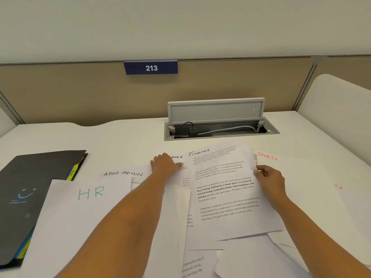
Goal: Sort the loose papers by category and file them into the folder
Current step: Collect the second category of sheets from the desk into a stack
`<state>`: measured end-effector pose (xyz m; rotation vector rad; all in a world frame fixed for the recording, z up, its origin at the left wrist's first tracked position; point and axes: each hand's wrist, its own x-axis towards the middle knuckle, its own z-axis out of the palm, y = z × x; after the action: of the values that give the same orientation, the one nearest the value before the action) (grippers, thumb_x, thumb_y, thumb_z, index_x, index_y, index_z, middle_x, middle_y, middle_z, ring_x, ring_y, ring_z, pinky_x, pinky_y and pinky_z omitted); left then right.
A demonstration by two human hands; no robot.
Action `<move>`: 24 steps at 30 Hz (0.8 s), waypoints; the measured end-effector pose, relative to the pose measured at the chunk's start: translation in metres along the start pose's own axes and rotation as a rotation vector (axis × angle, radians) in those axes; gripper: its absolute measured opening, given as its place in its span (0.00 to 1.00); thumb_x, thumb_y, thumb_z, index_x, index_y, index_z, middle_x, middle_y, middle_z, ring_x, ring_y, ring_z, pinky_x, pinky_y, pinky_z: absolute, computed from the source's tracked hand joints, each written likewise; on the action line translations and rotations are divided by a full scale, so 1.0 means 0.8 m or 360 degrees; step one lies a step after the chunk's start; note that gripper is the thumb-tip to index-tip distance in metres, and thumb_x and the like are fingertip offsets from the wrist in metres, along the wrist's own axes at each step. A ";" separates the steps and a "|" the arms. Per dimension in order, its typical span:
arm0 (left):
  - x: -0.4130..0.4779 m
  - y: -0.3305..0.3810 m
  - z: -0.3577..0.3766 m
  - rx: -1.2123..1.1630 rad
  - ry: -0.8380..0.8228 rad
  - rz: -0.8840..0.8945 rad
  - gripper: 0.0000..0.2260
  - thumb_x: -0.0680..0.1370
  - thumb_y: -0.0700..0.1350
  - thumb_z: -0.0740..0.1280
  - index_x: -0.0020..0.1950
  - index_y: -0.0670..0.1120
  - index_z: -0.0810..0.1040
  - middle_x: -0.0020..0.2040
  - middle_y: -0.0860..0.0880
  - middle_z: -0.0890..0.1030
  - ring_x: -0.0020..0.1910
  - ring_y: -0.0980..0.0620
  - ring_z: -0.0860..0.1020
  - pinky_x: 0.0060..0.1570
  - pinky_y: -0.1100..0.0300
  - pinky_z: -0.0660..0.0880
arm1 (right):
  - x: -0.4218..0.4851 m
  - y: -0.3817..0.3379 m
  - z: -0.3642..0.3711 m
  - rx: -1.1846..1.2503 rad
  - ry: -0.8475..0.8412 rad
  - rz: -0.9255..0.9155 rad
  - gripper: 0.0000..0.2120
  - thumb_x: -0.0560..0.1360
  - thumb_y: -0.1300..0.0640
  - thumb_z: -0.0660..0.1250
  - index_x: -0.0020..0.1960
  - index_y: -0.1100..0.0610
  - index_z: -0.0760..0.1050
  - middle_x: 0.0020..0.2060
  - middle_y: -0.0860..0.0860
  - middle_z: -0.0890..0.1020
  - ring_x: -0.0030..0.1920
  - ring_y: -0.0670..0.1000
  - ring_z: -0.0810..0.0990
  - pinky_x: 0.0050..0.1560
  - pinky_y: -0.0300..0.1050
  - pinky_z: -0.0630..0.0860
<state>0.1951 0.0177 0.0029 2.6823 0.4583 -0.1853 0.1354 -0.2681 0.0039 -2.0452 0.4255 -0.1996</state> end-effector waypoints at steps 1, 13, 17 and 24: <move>0.004 0.002 0.000 -0.0005 0.0004 0.0010 0.31 0.74 0.60 0.65 0.66 0.39 0.65 0.65 0.41 0.71 0.67 0.42 0.67 0.68 0.49 0.60 | 0.001 -0.001 0.001 -0.0001 -0.0001 0.0000 0.12 0.77 0.61 0.63 0.59 0.61 0.77 0.49 0.58 0.82 0.49 0.54 0.74 0.49 0.42 0.66; 0.031 0.023 -0.009 -0.0250 -0.0055 -0.0120 0.26 0.67 0.44 0.76 0.59 0.39 0.69 0.57 0.42 0.77 0.57 0.44 0.76 0.54 0.55 0.73 | 0.007 -0.001 0.009 0.0072 0.0018 0.0004 0.12 0.77 0.61 0.64 0.60 0.60 0.77 0.44 0.54 0.79 0.49 0.54 0.75 0.51 0.42 0.68; 0.036 0.018 -0.022 -0.0484 -0.0133 -0.0136 0.24 0.67 0.41 0.77 0.58 0.38 0.73 0.59 0.42 0.77 0.59 0.43 0.76 0.55 0.56 0.73 | 0.009 0.003 0.009 0.0122 0.0037 0.0018 0.12 0.77 0.61 0.63 0.60 0.60 0.77 0.45 0.54 0.80 0.49 0.53 0.76 0.50 0.42 0.68; 0.029 0.010 -0.048 -0.0923 -0.0202 0.0025 0.10 0.69 0.40 0.75 0.44 0.41 0.75 0.52 0.40 0.81 0.43 0.45 0.78 0.42 0.57 0.75 | 0.012 0.006 0.008 0.0314 -0.0015 0.0042 0.11 0.76 0.58 0.66 0.57 0.58 0.77 0.48 0.56 0.82 0.49 0.54 0.78 0.55 0.48 0.73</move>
<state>0.2221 0.0338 0.0362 2.0927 0.3805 -0.1831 0.1454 -0.2689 -0.0034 -1.8453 0.4105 -0.2075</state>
